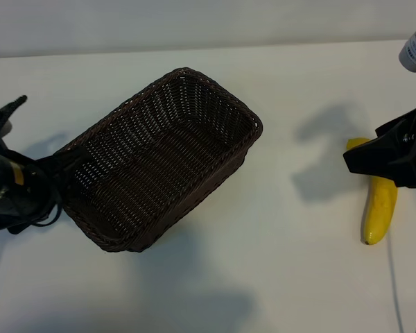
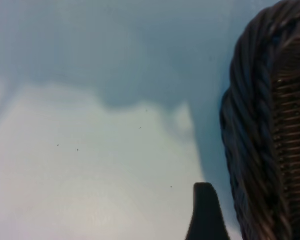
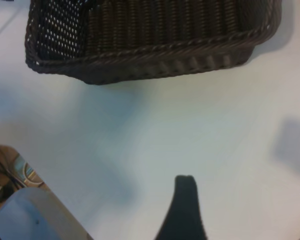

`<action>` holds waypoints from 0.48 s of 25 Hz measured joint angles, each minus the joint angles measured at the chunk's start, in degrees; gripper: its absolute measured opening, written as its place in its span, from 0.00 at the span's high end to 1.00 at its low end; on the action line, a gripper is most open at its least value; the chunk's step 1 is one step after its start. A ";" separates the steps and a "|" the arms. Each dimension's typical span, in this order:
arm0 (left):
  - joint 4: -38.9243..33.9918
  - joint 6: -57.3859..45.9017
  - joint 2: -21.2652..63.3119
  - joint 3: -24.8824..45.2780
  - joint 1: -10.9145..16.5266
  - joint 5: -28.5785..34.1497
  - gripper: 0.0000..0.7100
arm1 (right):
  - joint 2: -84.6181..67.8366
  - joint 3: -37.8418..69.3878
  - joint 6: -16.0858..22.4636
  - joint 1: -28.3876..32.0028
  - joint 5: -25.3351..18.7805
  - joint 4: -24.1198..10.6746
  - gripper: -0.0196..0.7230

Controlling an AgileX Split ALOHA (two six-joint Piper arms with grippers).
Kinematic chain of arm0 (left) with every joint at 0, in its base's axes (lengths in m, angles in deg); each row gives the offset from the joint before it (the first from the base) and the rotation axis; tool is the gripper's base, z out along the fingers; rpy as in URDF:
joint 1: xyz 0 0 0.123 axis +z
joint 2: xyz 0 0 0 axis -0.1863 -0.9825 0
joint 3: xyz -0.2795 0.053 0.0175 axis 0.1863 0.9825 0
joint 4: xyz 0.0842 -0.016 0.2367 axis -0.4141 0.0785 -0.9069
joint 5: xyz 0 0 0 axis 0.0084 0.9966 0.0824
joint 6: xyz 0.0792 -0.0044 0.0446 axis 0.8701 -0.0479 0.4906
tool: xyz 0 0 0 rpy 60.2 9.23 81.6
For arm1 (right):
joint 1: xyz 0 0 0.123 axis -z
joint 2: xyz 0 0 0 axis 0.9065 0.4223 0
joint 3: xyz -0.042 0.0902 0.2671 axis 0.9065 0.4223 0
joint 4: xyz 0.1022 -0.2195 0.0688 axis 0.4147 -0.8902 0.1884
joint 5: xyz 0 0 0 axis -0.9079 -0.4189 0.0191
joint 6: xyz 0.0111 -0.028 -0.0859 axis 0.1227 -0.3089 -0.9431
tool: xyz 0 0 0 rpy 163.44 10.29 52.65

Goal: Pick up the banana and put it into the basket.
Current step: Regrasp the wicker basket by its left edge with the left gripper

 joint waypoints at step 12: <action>0.95 0.18 -9.39 0.00 0.00 -10.46 0.26 | 0.00 0.00 0.00 0.00 -0.91 -0.06 0.19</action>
